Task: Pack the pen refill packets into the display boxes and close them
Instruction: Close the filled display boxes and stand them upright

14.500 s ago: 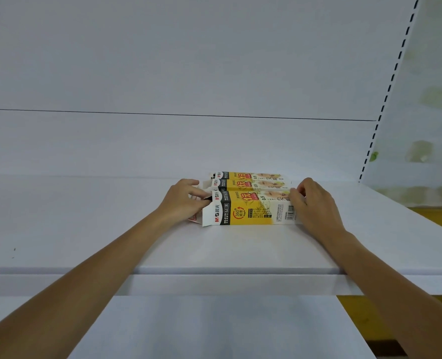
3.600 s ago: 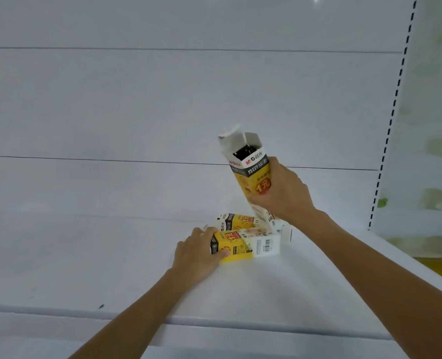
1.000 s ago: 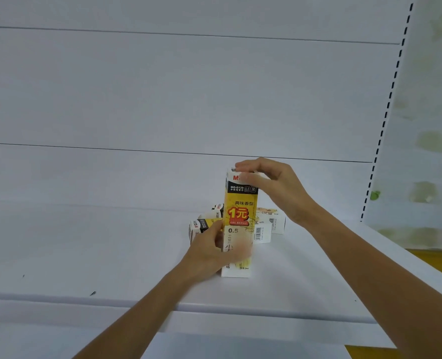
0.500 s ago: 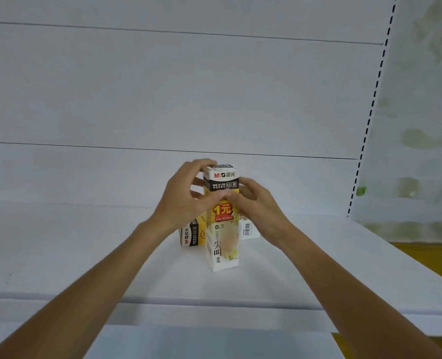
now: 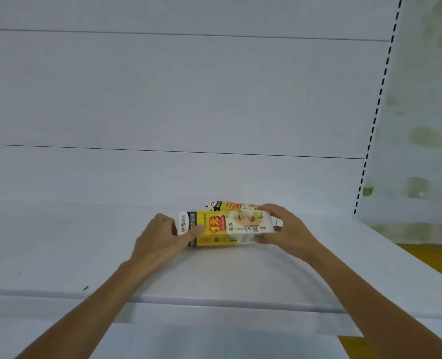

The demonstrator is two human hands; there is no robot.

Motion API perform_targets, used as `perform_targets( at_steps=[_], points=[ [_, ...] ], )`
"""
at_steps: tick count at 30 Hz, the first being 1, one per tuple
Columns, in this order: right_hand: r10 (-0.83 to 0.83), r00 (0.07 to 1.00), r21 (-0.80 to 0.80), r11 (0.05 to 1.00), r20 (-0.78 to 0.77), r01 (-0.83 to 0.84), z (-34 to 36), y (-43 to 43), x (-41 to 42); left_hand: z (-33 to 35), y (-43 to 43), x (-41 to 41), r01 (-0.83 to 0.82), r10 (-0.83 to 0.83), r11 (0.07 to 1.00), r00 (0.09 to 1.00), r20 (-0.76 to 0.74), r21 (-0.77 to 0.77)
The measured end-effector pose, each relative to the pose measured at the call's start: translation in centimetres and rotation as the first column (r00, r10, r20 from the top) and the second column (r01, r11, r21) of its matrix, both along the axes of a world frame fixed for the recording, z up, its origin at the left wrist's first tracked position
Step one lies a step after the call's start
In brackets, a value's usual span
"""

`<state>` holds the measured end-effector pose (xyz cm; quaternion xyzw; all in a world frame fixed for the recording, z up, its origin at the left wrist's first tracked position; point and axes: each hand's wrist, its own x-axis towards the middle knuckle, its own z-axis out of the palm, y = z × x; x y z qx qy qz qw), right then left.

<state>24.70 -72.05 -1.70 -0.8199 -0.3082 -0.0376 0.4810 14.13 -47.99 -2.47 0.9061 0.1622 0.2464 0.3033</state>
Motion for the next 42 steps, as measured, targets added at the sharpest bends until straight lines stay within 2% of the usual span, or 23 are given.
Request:
perform_targets(
  at_steps=[4,6,8,10,12,15,19,21,25,27,29,32,35,37,39,42],
  points=[
    [-0.016,0.993,-0.028,1.0,-0.116,0.013,-1.0,-1.3,0.9,-0.2,-1.2,-0.1,0.053,-0.048,0.998,0.989,-0.142,0.031],
    [-0.056,0.991,-0.03,0.998,-0.122,0.053,-1.2,-1.4,1.1,-0.6,-0.6,0.3,0.056,-0.048,0.998,0.983,-0.178,0.039],
    [-0.091,0.987,-0.034,0.996,-0.13,0.087,-1.3,-1.1,1.0,-1.0,0.1,0.8,0.079,-0.091,0.994,0.98,-0.177,-0.076],
    [-0.046,0.983,-0.035,0.999,-0.179,0.04,-1.2,-0.5,1.0,-1.2,0.2,1.1,0.183,-0.205,0.964,0.973,-0.102,-0.192],
    [-0.015,0.976,-0.013,1.0,-0.217,0.013,-1.2,-0.1,0.8,-1.1,0.0,1.2,0.261,-0.287,0.936,0.955,-0.079,-0.237],
    [-0.055,0.991,-0.03,0.998,-0.118,0.052,-1.1,0.1,0.5,-0.9,0.4,1.9,0.291,-0.328,0.915,0.94,-0.095,-0.281],
    [-0.068,0.996,0.022,0.997,-0.062,0.07,-1.0,0.1,0.1,-0.8,0.7,2.9,0.283,-0.347,0.865,0.934,-0.086,-0.414],
    [-0.092,0.995,-0.018,0.996,-0.047,0.091,-1.0,0.2,0.4,-0.9,0.6,3.4,0.269,-0.333,0.844,0.941,-0.059,-0.463],
    [-0.135,0.99,-0.179,0.976,-0.044,0.125,0.4,0.1,1.8,-0.5,1.2,4.1,0.292,-0.356,0.874,0.929,-0.1,-0.389],
    [-0.216,0.976,-0.139,0.966,0.027,0.218,1.3,0.0,3.2,-0.3,1.5,4.4,0.282,-0.319,0.855,0.948,-0.013,-0.436],
    [-0.264,0.957,-0.118,0.954,0.118,0.277,2.2,0.4,4.3,-0.3,1.8,4.5,0.231,-0.192,0.835,0.973,0.128,-0.499],
    [-0.236,0.943,-0.264,0.918,0.236,0.296,2.6,2.7,6.1,-0.6,2.5,4.8,0.155,-0.019,0.865,0.961,0.277,-0.477],
    [-0.189,0.944,-0.31,0.911,0.271,0.272,2.4,6.1,7.4,-1.0,2.4,4.6,0.203,-0.069,0.885,0.947,0.313,-0.418],
    [-0.154,0.959,-0.362,0.902,0.236,0.234,2.1,8.2,8.4,-1.3,2.3,4.7,0.269,-0.159,0.882,0.943,0.293,-0.388],
    [-0.111,0.988,-0.435,0.888,0.111,0.148,2.3,9.5,9.4,-1.6,2.4,4.9,0.337,-0.252,0.88,0.929,0.271,-0.334],
    [-0.09,0.996,-0.564,0.824,-0.028,0.059,3.0,10.0,11.0,-2.0,2.9,5.4,0.336,-0.293,0.915,0.934,0.205,-0.224]
  ],
)
